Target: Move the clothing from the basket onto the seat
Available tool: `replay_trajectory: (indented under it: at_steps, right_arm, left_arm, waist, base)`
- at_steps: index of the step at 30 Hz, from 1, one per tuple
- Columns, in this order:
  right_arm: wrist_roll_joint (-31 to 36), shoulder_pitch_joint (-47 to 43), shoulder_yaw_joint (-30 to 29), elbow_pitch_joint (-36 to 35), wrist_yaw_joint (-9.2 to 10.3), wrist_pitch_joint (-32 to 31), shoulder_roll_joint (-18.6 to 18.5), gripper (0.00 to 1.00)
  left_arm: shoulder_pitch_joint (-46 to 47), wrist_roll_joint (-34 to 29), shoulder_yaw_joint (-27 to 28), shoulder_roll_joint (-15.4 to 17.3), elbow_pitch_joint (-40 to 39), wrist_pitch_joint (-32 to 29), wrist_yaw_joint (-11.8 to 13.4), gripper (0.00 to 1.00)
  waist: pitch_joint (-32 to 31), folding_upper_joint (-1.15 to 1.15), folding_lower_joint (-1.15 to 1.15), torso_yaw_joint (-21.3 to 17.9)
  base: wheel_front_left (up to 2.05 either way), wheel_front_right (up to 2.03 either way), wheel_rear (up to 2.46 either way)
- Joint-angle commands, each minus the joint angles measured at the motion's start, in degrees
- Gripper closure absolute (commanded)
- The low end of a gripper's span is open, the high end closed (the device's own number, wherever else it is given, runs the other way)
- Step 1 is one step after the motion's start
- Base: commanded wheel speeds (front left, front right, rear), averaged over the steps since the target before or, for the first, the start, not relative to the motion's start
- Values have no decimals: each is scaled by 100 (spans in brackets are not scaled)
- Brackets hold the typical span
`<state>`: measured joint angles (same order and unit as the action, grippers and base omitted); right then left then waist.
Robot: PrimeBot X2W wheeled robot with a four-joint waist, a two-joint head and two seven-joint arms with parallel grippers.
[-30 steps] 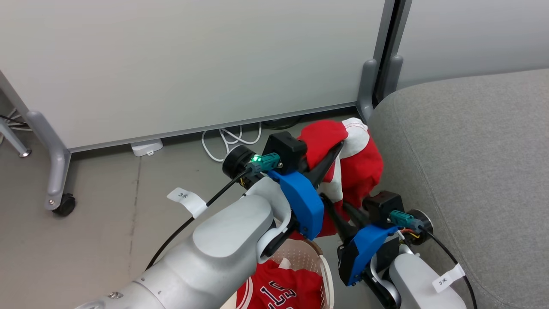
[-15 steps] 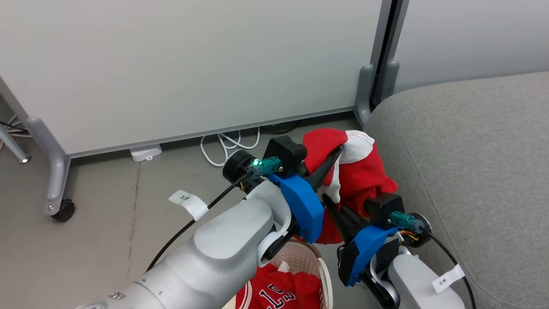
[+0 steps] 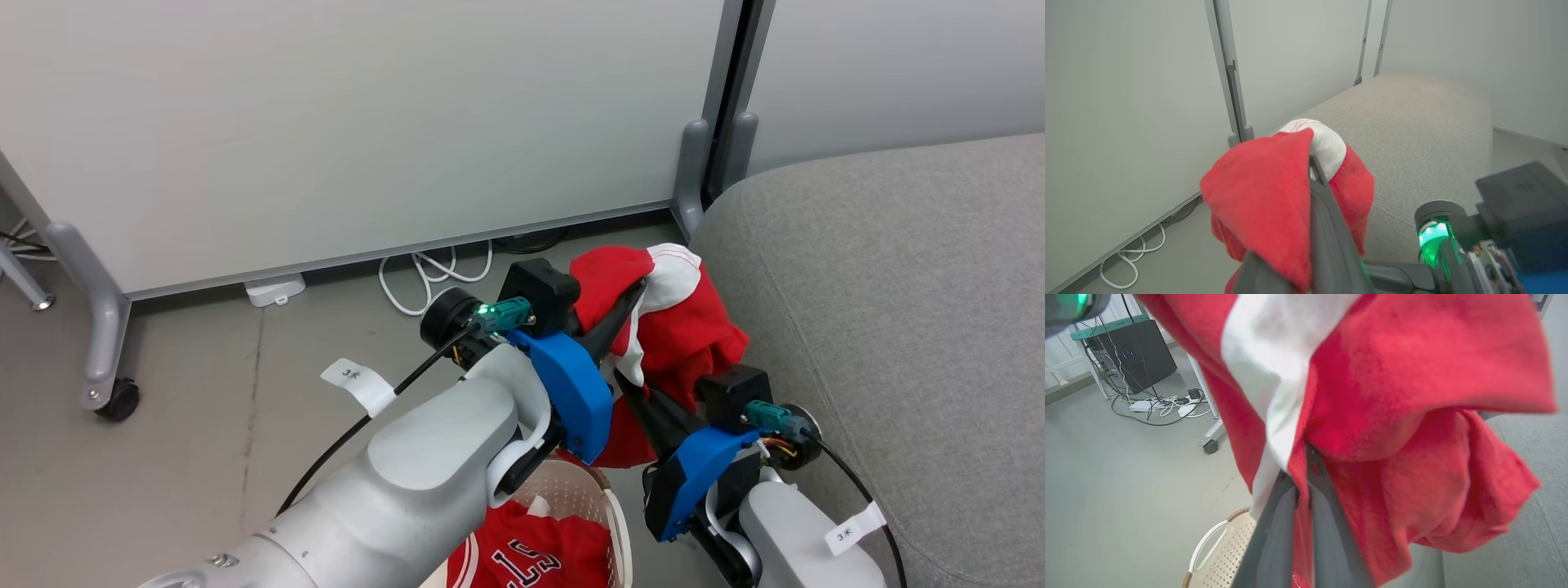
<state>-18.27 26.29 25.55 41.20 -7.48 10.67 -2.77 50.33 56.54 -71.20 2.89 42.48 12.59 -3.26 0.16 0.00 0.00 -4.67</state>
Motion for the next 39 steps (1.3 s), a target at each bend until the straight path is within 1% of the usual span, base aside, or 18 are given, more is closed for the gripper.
replay_trajectory:
  at_steps: [1, 10, 13, 16, 19, 22, 26, 27, 31, 33, 35, 37, 39]
  right_arm:
    - [-41, 86, -4, 15, -3, 37, -21, 100]
    - [-50, 143, -137, 64, -3, 124, -21, 100]
    - [-13, 140, -226, 55, -3, 149, -21, 100]
    - [26, 116, -342, -10, -3, 182, -21, 100]
    - [55, 71, -447, -134, -3, 204, -21, 100]
    - [91, 11, -541, -290, -3, 186, -20, 100]
    - [159, -105, -680, -519, -3, 127, -20, 100]
    - [159, -105, -680, -519, -3, 127, -20, 100]
    - [221, -266, -811, -797, -3, 43, -20, 100]
    - [264, -424, -894, -1048, -3, -29, -20, 100]
    - [277, -482, -931, -1142, -3, -42, -20, 100]
    - [363, -668, -1046, -1437, -3, -128, -20, 100]
    - [417, -791, -1121, -1634, -3, -191, -20, 100]
  left_arm:
    - [59, 48, -14, 0, 20, -18, 7, 0]
    - [-47, 109, -29, 1, 125, 83, 63, 0]
    - [-148, 69, 85, 14, 157, 183, 62, 0]
    - [-326, 38, 320, 112, 72, 251, 28, 0]
    - [-542, -220, 771, 304, -252, 268, 67, 0]
    - [-954, -716, 1327, 531, -730, 266, 103, 0]
    - [-1560, -1398, 2019, 755, -1340, 267, 73, 0]
    - [-1560, -1398, 2019, 755, -1340, 267, 73, 0]
    - [-2148, -1949, 2685, 842, -1827, 268, 23, 0]
    - [-2505, -2263, 2984, 891, -1996, 268, -81, 0]
    - [-2613, -2333, 3064, 898, -2015, 268, -110, 0]
    - [-2906, -2522, 3319, 955, -2111, 269, -171, 0]
    - [-3110, -2637, 3493, 1018, -2192, 269, -180, 0]
  waist:
    - [1, 0, 0, -2]
    - [24, 0, 0, -17]
    - [38, 0, 0, -15]
    - [63, 0, 0, -9]
    - [119, 0, 0, -3]
    - [187, 0, 0, -2]
    - [261, 0, 0, -4]
    - [261, 0, 0, -4]
    - [308, 0, 0, -1]
    - [309, 0, 0, -17]
    - [303, 0, 0, -28]
    - [292, 0, 0, -98]
    - [293, 0, 0, -156]
  base:
    - [0, 0, 0]
    - [0, 0, 0]
    - [0, 0, 0]
    - [0, 0, 0]
    - [0, 0, 0]
    - [0, 0, 0]
    - [0, 0, 0]
    - [0, 0, 0]
    - [0, 0, 0]
    - [0, 0, 0]
    - [0, 0, 0]
    - [0, 0, 0]
    - [0, 0, 0]
